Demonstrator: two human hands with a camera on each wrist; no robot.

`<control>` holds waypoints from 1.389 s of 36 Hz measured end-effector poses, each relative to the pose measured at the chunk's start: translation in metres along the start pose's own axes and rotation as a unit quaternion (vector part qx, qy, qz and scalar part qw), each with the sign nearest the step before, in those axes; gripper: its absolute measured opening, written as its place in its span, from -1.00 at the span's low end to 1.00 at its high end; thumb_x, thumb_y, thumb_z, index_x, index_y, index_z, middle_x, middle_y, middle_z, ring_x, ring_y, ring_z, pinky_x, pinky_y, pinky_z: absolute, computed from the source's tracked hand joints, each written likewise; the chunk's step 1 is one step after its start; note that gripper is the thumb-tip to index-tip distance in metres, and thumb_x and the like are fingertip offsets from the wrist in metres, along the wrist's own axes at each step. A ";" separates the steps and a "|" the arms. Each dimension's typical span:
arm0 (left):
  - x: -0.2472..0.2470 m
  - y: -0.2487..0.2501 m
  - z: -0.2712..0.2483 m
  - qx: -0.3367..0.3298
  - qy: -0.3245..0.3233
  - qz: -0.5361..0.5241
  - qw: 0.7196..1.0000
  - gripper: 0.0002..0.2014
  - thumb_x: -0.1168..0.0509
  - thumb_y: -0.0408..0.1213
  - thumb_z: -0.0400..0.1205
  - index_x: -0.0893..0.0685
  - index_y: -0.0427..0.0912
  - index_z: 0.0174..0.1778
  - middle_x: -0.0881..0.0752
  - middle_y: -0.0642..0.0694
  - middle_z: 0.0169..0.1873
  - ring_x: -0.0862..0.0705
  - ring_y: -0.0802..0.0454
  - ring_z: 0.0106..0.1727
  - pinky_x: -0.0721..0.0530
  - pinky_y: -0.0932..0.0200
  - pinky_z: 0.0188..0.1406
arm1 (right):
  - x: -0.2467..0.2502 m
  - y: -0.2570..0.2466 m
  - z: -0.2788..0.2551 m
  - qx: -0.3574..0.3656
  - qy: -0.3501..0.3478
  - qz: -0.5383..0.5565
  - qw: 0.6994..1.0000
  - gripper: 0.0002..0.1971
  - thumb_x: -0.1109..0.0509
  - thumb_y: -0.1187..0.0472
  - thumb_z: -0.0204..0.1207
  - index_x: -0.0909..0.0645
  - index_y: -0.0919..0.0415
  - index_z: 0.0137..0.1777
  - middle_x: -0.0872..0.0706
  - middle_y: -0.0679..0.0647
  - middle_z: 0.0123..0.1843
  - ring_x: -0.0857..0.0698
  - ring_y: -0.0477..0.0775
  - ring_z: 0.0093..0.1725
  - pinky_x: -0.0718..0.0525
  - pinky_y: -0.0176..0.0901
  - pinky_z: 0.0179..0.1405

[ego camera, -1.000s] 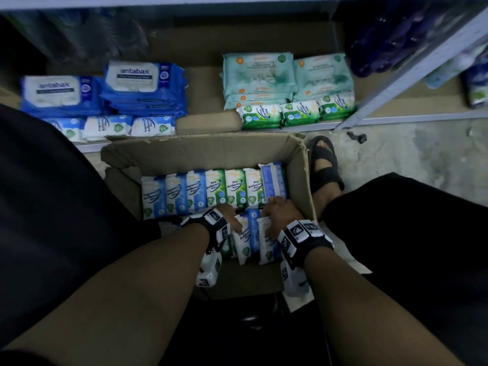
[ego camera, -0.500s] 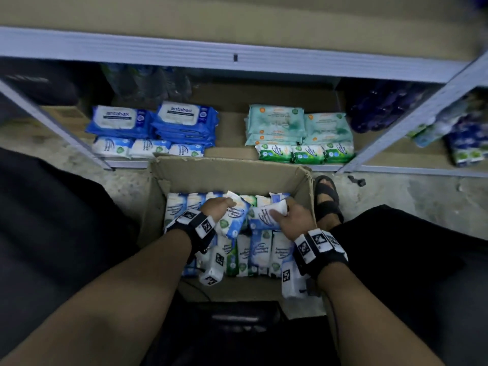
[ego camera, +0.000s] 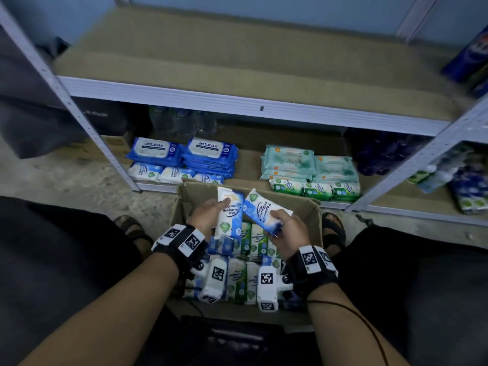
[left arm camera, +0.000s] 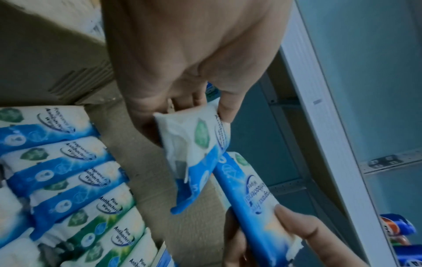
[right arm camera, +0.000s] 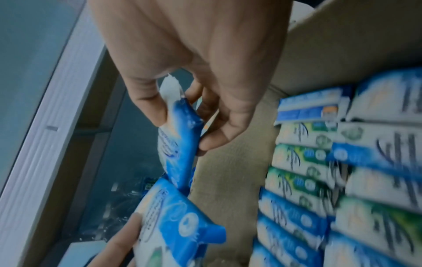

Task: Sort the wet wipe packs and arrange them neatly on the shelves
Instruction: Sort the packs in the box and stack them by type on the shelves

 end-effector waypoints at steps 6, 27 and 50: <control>0.009 0.018 -0.023 -0.031 -0.004 -0.050 0.998 -0.72 -0.42 -0.09 0.64 -0.70 -0.22 0.13 -0.82 -0.20 0.04 -0.80 -0.11 -0.02 -0.68 0.09 -0.13 | -0.027 -0.004 -0.008 -0.020 -0.063 0.088 0.994 -0.80 -0.38 0.37 0.54 -0.64 0.33 0.15 -0.77 0.25 -0.04 -0.74 0.15 -0.21 -0.72 -0.07 -0.29; 0.044 0.022 -0.029 -0.030 -0.061 -0.112 0.991 -0.68 -0.46 -0.27 0.59 -0.75 -0.12 0.27 -0.81 -0.25 0.09 -0.77 -0.23 0.15 -0.64 -0.26 0.32 | -0.065 0.005 -0.005 0.029 -0.181 -0.019 0.983 -0.64 -0.55 0.20 0.40 -0.67 0.29 0.18 -0.82 0.15 -0.11 -0.76 0.05 -0.17 -0.69 -0.20 -0.27; 0.038 0.017 -0.034 -0.136 -0.104 0.168 0.971 -0.50 -0.59 -0.50 0.37 -0.66 -0.08 0.17 -0.79 -0.07 0.08 -0.78 -0.03 0.09 -0.73 0.03 0.13 | -0.066 0.018 0.005 0.118 -0.149 -0.270 0.944 -0.42 -0.75 0.04 0.23 -0.61 0.13 0.21 -0.73 0.03 0.21 -0.80 0.08 0.07 -0.82 0.03 0.00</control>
Point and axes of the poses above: each hand's wrist, its own z-axis towards the middle knuckle, its own x-axis out of the back of the hand, y = z × x, the point moved 6 cm from there along z, towards the middle knuckle
